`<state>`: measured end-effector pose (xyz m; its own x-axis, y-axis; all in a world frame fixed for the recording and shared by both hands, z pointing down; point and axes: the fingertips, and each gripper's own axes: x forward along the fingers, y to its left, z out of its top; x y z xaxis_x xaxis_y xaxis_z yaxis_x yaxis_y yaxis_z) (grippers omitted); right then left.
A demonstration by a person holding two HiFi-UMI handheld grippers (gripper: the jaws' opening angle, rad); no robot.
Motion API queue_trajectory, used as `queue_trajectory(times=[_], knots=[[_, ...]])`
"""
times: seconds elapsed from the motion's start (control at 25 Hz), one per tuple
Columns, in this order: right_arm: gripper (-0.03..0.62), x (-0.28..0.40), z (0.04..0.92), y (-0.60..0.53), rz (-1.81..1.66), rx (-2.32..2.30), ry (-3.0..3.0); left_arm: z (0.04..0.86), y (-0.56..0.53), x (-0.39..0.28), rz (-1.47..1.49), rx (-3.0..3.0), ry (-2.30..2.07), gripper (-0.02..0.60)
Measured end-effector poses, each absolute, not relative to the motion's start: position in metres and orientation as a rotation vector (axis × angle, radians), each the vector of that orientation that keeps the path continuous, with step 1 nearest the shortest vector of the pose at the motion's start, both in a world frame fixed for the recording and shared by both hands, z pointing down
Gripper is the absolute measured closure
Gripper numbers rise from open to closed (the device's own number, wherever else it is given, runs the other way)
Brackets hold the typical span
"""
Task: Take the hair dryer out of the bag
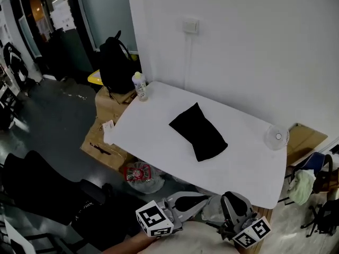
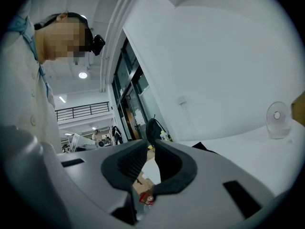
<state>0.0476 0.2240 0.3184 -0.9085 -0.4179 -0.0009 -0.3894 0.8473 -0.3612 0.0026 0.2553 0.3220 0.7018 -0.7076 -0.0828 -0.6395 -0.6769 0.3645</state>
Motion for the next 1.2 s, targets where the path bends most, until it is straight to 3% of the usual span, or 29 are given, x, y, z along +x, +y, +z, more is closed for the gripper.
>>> queue_trajectory(times=[1.2], knots=[[0.523,0.09,0.345,0.069,-0.636,-0.56,2.965,0.338,0.102,0.046,-0.238,2.552,-1.138,0.569]])
